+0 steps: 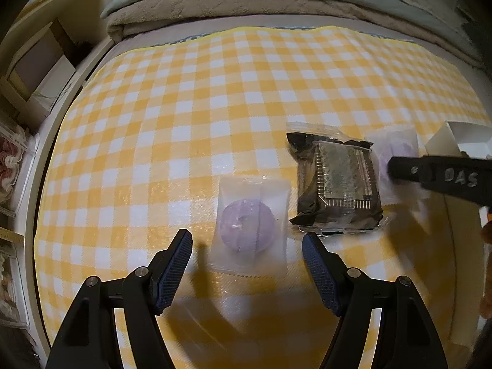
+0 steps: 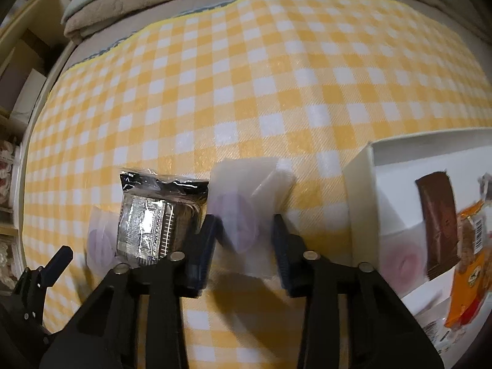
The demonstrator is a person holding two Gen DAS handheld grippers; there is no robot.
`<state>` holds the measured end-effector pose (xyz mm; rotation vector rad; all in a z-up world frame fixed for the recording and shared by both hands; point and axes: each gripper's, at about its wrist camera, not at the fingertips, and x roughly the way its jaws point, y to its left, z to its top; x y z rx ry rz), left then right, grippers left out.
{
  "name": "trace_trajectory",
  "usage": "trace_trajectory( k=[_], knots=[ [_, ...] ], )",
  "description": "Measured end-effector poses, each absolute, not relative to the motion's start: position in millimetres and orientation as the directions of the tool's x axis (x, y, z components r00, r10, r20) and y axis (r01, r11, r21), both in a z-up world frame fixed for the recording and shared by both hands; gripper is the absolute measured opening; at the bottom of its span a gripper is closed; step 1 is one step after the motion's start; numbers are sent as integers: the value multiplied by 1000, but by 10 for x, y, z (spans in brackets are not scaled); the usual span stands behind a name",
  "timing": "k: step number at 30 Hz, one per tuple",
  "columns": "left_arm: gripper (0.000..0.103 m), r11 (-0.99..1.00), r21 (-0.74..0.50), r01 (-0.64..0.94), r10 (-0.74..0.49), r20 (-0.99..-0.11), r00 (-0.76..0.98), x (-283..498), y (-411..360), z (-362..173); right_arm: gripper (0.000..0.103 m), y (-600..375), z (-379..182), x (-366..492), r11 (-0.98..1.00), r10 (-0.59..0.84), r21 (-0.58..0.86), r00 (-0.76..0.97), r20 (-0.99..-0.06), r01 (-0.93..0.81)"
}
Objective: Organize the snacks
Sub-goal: 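Grasp a clear purple candy packet with the left tool while the right grasps another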
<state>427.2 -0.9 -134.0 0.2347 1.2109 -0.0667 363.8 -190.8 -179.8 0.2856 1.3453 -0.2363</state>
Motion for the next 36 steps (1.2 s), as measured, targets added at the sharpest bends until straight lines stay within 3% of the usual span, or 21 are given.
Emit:
trace_trajectory(
  k=[15, 18, 28, 31, 36],
  knots=[
    [72, 979, 114, 167, 45, -929, 367, 4308, 9, -1543, 30, -2103, -1544, 3662, 945, 14, 92, 242, -970, 315],
    [64, 978, 128, 167, 60, -931, 361, 4326, 16, -1588, 30, -2134, -1502, 3662, 946, 32, 109, 248, -968, 304],
    [62, 987, 103, 126, 52, -932, 358, 4439, 191, -1898, 32, -2061, -1560, 3643, 956, 77, 137, 231, -970, 258],
    [59, 988, 103, 118, 53, -930, 364, 4460, 270, -1925, 35, -2071, -1620, 3611, 955, 77, 134, 217, -973, 265],
    [52, 983, 128, 130, 72, -925, 372, 4518, 293, -1926, 56, -1994, -1635, 3591, 958, 83, 142, 233, -969, 249]
  ],
)
